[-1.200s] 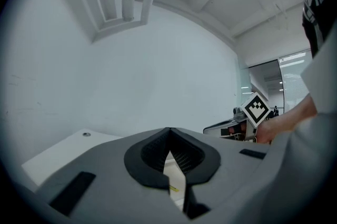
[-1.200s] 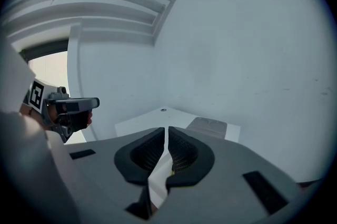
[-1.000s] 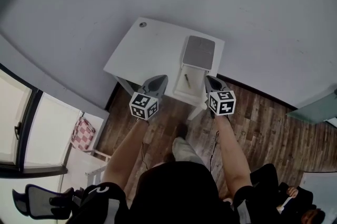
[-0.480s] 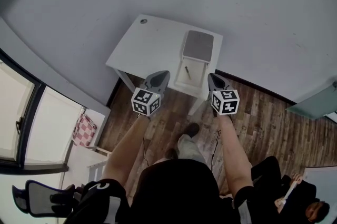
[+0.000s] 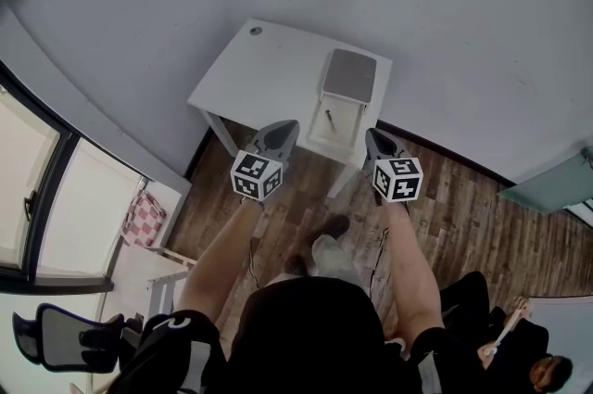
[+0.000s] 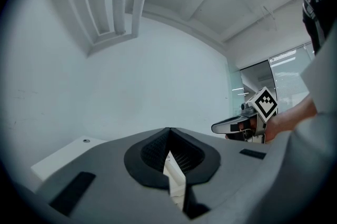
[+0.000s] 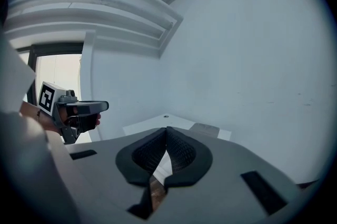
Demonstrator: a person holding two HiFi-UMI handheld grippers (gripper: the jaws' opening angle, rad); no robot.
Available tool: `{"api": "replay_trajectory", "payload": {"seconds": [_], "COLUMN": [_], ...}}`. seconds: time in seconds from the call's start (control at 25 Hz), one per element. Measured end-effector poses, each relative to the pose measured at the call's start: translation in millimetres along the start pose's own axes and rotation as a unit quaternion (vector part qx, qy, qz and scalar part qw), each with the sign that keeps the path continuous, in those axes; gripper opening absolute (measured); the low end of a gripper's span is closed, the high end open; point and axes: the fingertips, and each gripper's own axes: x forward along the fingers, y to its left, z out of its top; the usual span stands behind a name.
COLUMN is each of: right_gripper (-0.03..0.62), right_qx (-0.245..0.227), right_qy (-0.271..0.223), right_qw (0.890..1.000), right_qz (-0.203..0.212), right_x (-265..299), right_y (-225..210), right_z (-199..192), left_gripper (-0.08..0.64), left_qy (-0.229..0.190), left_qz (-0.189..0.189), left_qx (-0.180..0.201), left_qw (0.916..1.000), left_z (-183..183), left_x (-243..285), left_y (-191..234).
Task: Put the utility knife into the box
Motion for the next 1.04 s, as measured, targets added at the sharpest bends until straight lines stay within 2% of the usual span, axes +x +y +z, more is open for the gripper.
{"api": "replay_trajectory", "payload": {"seconds": [0.68, 1.04], "right_gripper": [0.014, 0.014], "right_qx": [0.000, -0.001], "right_qy": [0.007, 0.011], "right_qw": [1.000, 1.000], "right_qz": [0.011, 0.013], "right_x": [-10.4, -8.4], "right_y": [12.0, 11.0], "right_z": [-9.1, -12.0], "left_gripper": [0.025, 0.025], "left_qy": [0.005, 0.004], "left_qz": [0.018, 0.015], "left_qx": [-0.003, -0.007], "left_qw": [0.9998, 0.9999], "left_z": [-7.9, -10.3], "left_x": [-18.0, -15.1], "left_y": [-1.0, -4.5]}}
